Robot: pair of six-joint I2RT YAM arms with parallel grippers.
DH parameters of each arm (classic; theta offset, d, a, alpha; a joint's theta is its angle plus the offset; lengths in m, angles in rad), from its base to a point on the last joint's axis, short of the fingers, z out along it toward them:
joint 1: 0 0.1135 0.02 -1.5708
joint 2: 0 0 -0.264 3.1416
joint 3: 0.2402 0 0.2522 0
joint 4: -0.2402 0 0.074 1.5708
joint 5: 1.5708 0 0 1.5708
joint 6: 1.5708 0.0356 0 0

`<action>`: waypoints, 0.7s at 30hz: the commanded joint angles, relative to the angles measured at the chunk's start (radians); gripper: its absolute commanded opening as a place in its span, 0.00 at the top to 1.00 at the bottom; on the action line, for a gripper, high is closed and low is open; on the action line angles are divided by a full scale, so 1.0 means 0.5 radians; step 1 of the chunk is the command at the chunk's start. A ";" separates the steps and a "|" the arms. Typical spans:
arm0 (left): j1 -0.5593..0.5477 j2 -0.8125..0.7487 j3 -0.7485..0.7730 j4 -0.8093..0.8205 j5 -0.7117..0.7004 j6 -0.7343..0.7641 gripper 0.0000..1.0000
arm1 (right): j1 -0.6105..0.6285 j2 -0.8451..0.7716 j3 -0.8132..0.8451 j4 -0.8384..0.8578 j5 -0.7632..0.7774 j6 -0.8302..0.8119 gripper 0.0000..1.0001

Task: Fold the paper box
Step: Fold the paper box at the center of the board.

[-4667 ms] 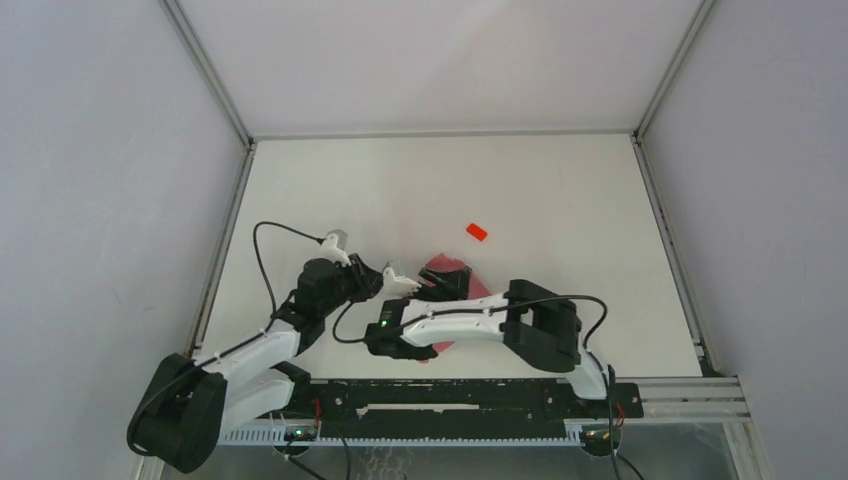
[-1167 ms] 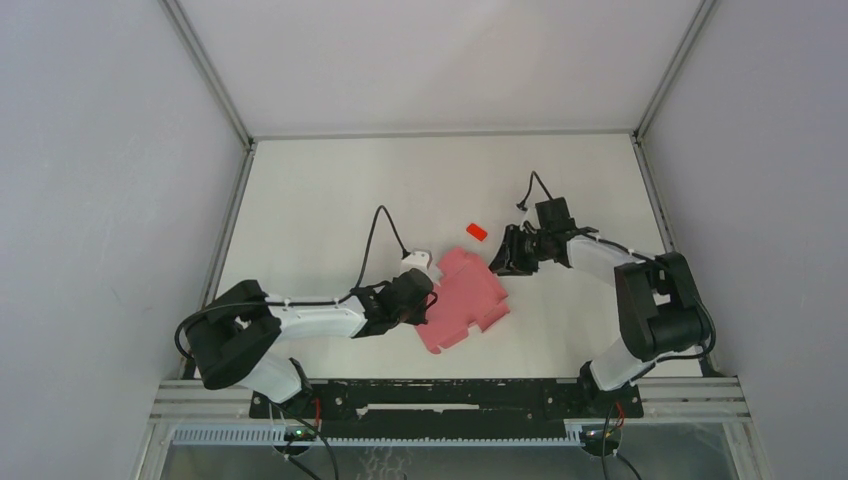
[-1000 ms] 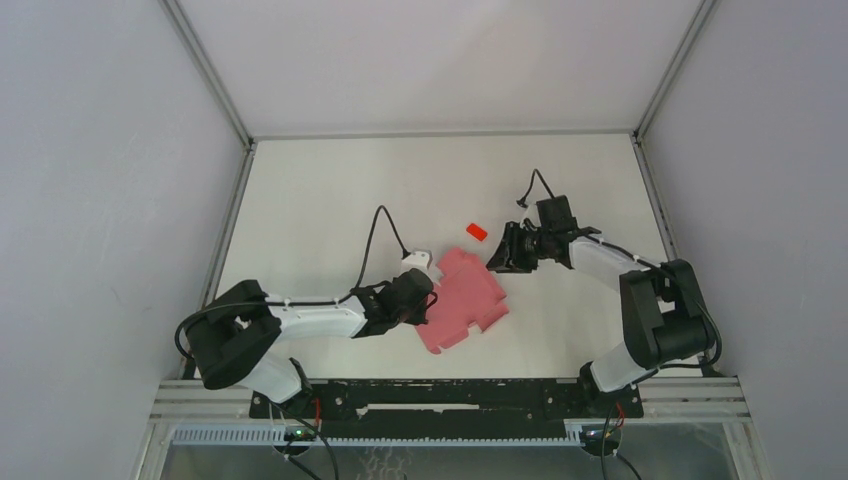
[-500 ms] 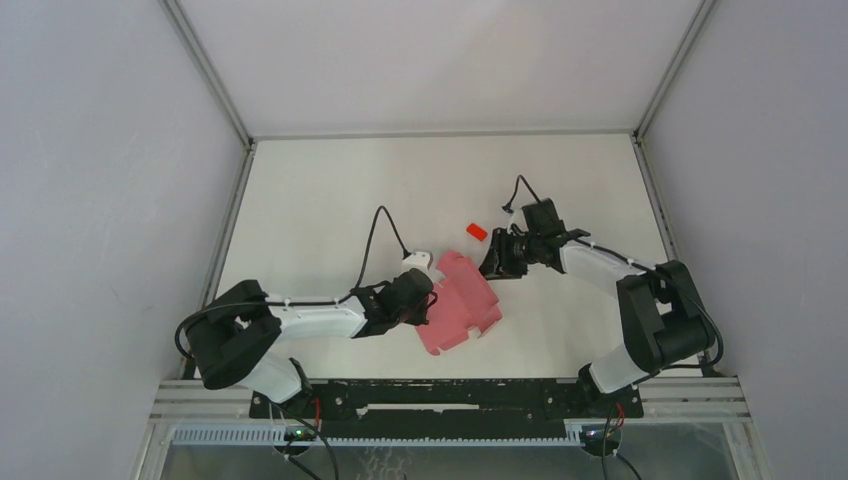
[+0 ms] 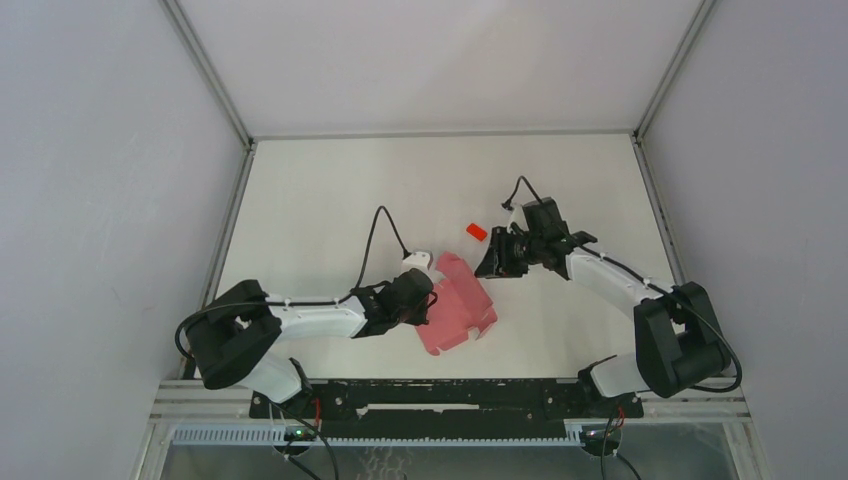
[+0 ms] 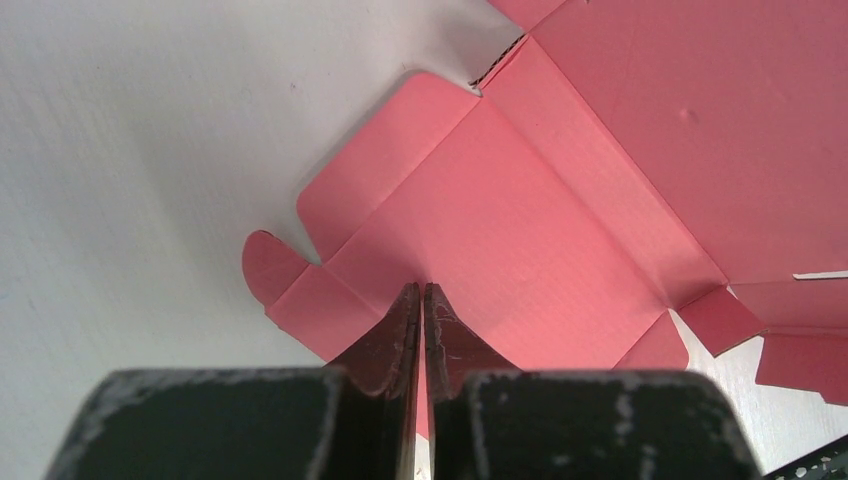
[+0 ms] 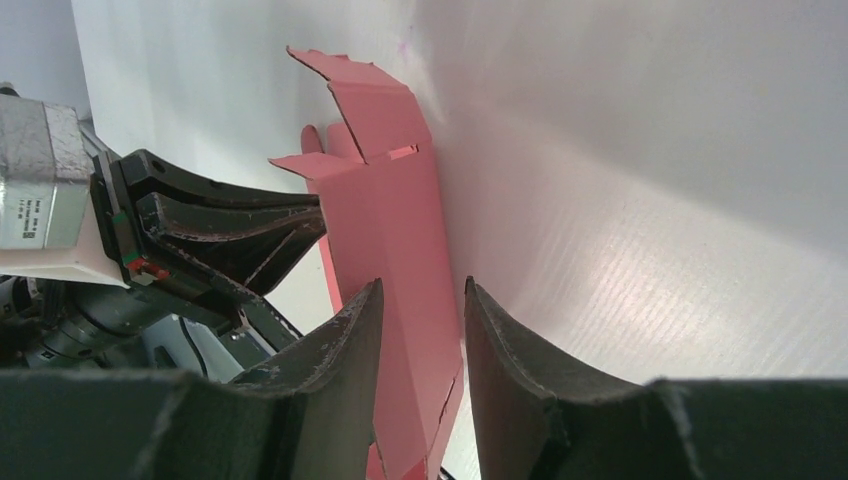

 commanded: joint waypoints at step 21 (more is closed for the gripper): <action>0.000 0.034 -0.022 0.045 0.031 0.017 0.92 | 0.242 -0.134 0.005 0.008 0.121 0.093 0.55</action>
